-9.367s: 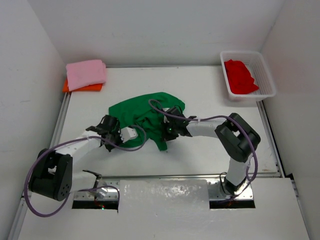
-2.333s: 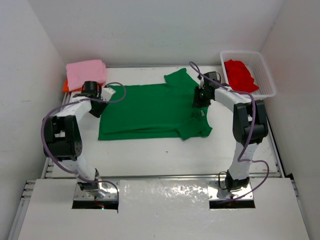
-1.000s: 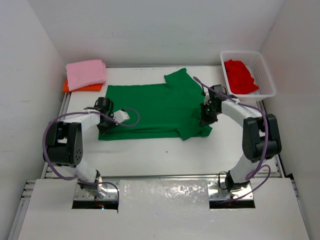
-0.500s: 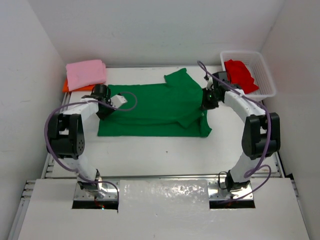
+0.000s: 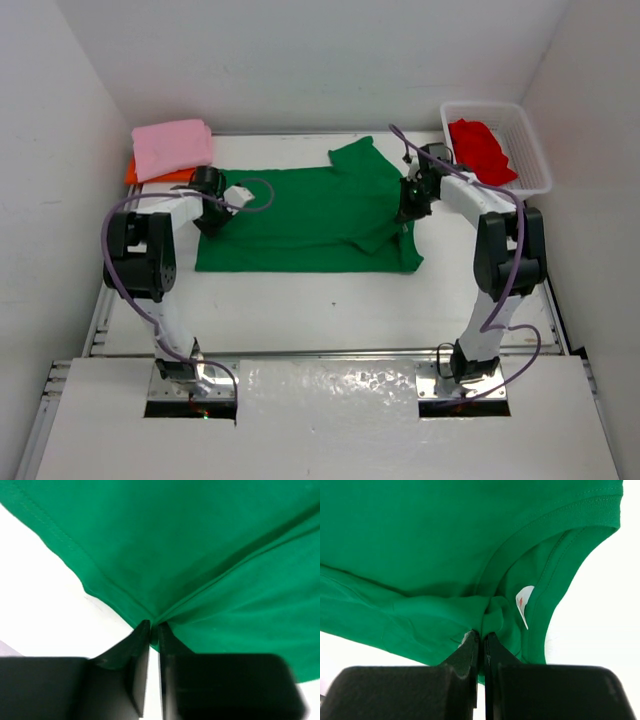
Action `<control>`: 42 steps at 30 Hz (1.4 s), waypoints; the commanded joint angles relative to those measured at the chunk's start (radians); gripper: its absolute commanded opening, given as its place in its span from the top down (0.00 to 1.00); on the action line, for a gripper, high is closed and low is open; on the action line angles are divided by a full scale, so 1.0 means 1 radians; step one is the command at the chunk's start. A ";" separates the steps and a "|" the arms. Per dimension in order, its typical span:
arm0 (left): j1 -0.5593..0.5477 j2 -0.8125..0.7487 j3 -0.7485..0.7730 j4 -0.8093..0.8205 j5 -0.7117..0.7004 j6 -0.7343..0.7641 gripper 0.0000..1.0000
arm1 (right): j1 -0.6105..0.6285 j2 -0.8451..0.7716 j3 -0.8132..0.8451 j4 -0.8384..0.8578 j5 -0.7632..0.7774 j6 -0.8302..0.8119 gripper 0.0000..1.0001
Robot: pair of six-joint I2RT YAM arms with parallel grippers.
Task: Fold and stack the t-shirts
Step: Fold the flattened tshirt in 1/3 of the way
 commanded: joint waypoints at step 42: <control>0.231 0.015 -0.088 -0.134 0.424 -0.283 0.46 | -0.187 -0.170 -0.566 0.363 -0.181 0.319 0.89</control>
